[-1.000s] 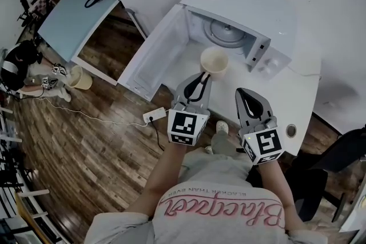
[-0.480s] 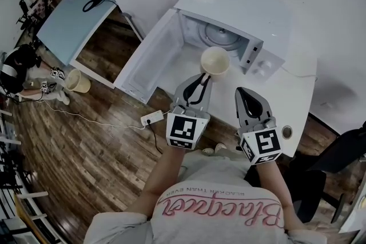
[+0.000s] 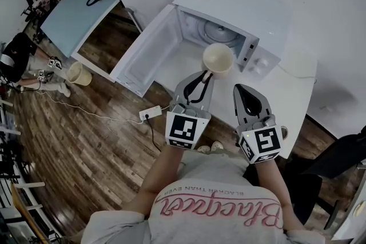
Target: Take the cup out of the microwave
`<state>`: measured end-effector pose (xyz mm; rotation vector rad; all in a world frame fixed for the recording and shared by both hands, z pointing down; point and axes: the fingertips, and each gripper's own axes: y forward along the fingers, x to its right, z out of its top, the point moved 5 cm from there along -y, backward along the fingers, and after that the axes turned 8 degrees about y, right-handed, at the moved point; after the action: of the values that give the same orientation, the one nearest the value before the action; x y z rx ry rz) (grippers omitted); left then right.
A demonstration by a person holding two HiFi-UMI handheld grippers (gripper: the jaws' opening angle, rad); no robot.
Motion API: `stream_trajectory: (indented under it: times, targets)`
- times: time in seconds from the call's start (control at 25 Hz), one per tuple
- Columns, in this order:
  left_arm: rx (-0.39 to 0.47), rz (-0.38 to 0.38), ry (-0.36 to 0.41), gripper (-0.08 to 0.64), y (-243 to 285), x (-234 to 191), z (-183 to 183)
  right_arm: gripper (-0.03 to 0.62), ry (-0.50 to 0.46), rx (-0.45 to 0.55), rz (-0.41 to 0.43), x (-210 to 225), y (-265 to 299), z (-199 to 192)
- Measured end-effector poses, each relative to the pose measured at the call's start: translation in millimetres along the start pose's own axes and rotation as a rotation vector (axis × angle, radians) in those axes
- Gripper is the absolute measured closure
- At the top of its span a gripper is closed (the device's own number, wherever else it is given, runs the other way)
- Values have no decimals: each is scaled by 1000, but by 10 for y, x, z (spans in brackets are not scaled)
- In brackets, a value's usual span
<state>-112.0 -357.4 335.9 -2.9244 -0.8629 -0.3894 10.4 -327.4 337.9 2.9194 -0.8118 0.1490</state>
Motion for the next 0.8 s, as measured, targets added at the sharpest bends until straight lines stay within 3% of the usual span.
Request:
stream_trajectory:
  times: [0.8]
  targets:
    - [18,17,5,511,-67,247,185,584,-27,9,31,12,-234,28]
